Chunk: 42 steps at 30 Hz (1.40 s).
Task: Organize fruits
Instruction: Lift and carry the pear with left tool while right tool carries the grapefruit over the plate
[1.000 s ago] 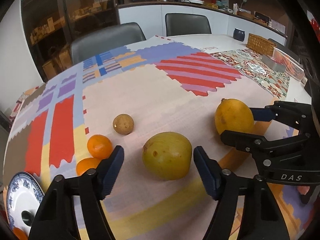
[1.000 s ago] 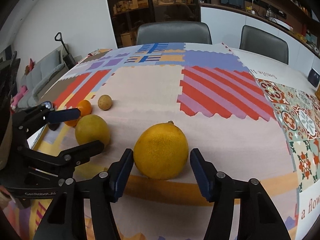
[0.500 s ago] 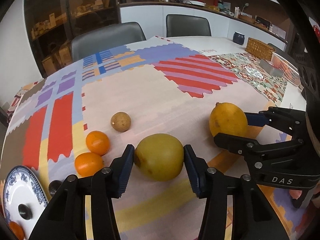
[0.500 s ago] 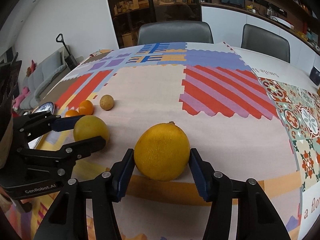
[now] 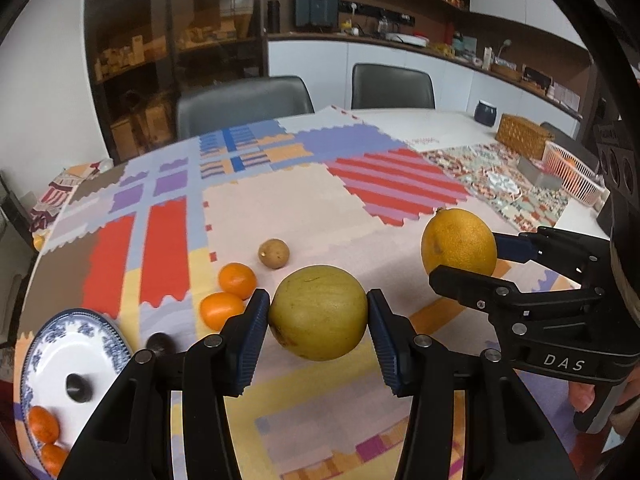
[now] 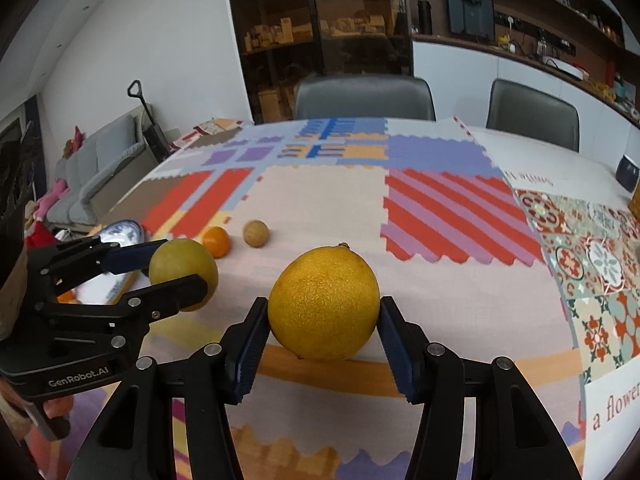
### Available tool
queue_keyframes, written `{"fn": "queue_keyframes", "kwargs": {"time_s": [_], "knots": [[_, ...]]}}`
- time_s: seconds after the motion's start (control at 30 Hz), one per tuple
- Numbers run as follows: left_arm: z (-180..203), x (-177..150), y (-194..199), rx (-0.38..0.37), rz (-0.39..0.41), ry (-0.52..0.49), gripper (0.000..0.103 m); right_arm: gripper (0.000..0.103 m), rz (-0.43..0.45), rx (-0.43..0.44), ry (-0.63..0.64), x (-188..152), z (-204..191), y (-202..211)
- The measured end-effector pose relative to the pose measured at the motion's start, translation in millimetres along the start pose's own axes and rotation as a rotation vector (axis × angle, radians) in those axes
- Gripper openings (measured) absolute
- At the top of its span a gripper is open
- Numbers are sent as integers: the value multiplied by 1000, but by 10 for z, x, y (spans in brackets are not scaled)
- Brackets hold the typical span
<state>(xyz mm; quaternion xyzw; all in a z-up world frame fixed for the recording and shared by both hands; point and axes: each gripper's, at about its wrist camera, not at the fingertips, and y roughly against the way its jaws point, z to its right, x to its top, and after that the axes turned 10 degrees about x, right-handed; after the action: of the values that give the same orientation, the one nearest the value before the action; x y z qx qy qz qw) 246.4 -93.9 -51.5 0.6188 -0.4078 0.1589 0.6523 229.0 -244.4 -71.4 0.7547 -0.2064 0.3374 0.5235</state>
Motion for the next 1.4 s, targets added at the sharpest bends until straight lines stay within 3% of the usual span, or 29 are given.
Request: {"fn": "queue_keyframes", "kwargs": {"time_s": [0.6,1.4], "knots": [[-464,-145,818,84,110,111,49,55,85,76,98,165,-756,431],[-1604,-687,1375,276,118,236,49,55,68,237,213,297,-2032,132]]}}
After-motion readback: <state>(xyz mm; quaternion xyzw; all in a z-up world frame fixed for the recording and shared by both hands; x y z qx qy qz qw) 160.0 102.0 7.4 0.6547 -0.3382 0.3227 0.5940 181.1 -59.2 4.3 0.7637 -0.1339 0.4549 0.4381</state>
